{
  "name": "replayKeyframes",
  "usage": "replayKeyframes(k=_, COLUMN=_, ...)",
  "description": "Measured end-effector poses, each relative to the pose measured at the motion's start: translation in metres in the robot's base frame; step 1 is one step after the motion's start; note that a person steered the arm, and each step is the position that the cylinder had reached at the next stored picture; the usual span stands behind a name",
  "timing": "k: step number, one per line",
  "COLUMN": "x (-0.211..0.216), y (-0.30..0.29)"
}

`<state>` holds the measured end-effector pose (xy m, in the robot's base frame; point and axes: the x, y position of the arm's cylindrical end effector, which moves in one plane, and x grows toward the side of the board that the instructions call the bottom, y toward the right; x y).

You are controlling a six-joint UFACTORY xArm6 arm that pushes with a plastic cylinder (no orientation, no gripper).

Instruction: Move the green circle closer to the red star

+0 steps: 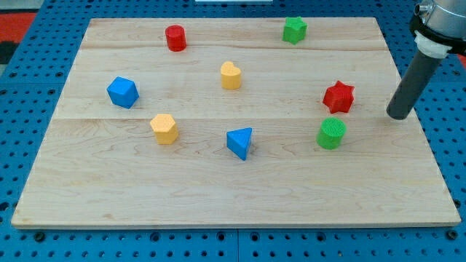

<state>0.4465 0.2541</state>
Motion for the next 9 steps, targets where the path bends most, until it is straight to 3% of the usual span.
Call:
replayKeyframes(k=1, x=0.039, y=-0.005)
replayKeyframes(k=2, x=0.055, y=-0.070)
replayKeyframes(k=3, x=0.049, y=-0.118)
replayKeyframes(k=4, x=0.021, y=-0.130)
replayKeyframes(k=7, x=-0.007, y=-0.215)
replayKeyframes(k=9, x=-0.032, y=-0.182)
